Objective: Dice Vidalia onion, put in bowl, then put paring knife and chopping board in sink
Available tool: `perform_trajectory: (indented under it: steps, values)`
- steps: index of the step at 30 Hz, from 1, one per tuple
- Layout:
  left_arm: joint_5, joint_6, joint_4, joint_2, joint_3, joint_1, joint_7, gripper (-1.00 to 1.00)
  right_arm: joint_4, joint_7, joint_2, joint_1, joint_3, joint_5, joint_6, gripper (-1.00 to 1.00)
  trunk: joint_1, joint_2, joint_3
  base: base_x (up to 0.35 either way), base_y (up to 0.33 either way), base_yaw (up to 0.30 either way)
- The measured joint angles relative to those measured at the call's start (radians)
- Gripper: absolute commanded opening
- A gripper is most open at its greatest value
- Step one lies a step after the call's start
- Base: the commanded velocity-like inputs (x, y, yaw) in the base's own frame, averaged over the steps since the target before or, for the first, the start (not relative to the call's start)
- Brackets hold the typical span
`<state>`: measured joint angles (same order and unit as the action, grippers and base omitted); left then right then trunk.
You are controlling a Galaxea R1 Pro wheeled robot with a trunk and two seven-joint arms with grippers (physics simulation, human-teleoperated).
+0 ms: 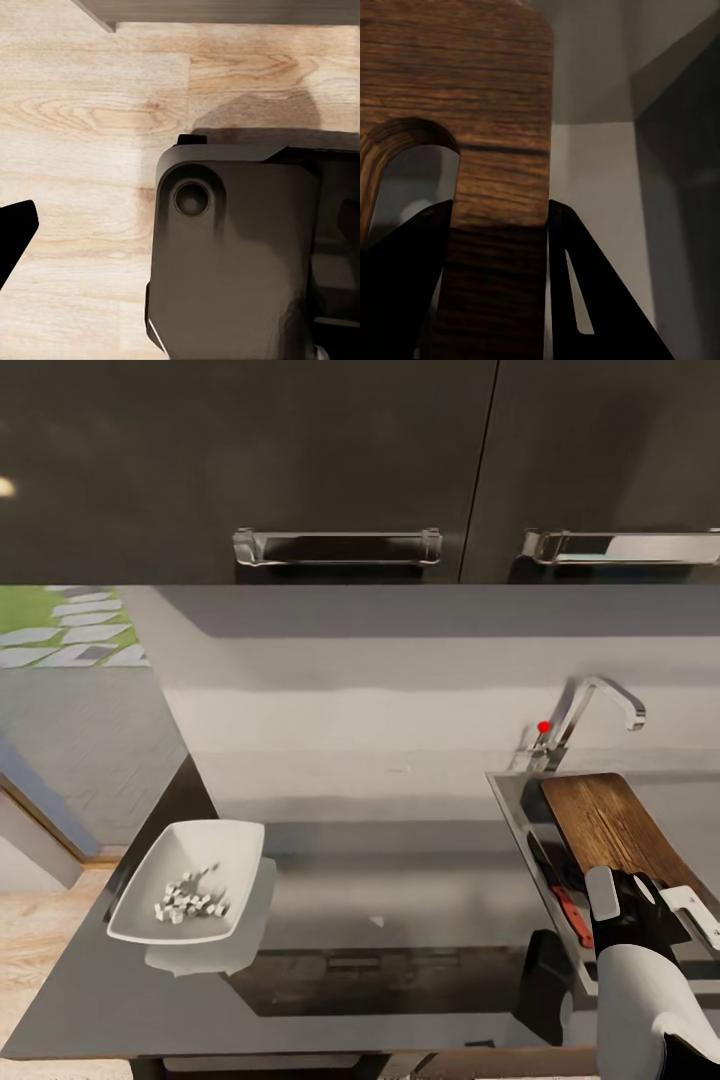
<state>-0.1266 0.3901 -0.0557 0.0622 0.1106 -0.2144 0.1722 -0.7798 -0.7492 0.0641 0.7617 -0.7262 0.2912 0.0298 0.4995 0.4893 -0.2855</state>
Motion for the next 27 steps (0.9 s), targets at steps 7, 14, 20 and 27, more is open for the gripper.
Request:
perform_trajectory:
  steps: [7,14,20,27]
  values:
    - [0.0,0.0,0.0,0.0,0.0,0.0,0.0,1.0,0.0,0.0,0.0,0.0,0.0,0.0,0.0,-1.0,0.0,0.0,-0.011,0.0,0.0,0.0]
    - [0.0,0.0,0.0,0.0,0.0,0.0,0.0,1.0,0.0,0.0,0.0,0.0,0.0,0.0,-0.001,-1.0,0.0,0.0,-0.022,0.0,0.0,0.0]
    - [0.0,-0.001,-0.001,0.0,0.0,0.0,0.0,1.0,0.0,0.0,0.0,0.0,0.0,0.0,0.0,-1.0,0.0,0.0,-0.032,0.0,0.0,0.0]
    - [0.0,-0.002,-0.001,0.0,0.0,0.0,0.0,1.0,0.0,0.0,0.0,0.0,0.0,0.0,-0.001,-1.0,0.0,0.0,-0.043,0.0,0.0,0.0]
